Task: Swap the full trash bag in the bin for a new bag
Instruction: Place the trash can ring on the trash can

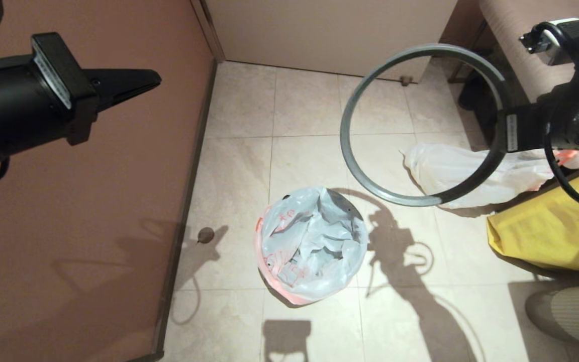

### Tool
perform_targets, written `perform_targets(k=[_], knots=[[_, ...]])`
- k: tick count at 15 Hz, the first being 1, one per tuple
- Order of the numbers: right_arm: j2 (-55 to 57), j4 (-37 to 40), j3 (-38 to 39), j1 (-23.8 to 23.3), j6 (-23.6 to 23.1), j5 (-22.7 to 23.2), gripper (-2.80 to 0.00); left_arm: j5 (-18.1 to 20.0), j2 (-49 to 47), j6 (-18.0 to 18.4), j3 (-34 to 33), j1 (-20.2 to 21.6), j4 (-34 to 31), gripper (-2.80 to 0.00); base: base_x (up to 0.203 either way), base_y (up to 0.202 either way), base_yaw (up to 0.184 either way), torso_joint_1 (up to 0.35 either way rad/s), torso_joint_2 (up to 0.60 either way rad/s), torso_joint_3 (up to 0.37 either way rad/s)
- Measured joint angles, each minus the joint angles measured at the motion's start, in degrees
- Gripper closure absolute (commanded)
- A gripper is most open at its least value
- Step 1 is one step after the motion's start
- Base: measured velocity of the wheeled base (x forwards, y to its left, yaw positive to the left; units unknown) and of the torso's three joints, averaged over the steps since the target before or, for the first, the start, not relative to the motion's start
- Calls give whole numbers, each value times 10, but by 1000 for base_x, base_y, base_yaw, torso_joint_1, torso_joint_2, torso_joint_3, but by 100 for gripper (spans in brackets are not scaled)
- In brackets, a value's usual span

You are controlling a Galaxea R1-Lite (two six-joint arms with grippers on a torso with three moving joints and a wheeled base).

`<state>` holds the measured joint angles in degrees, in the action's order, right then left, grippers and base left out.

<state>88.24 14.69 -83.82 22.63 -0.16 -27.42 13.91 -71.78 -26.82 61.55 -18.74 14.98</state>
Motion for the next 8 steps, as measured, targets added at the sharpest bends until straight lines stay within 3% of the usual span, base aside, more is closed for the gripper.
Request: perform_targets(k=[3,5,8], knots=[[27,65,-12,73,89,22,0,23,-9,-1,-10,1,1,0,0,0,0,0,0,0],[65,68,-10,114,142,31,0,23,-17,0,-14,-6,2,0,0,0,0,0,0,0],[143,23,-25,136,164,56,0,23,-23,1,-19,-8,2,0,0,0,0,0,0,0]])
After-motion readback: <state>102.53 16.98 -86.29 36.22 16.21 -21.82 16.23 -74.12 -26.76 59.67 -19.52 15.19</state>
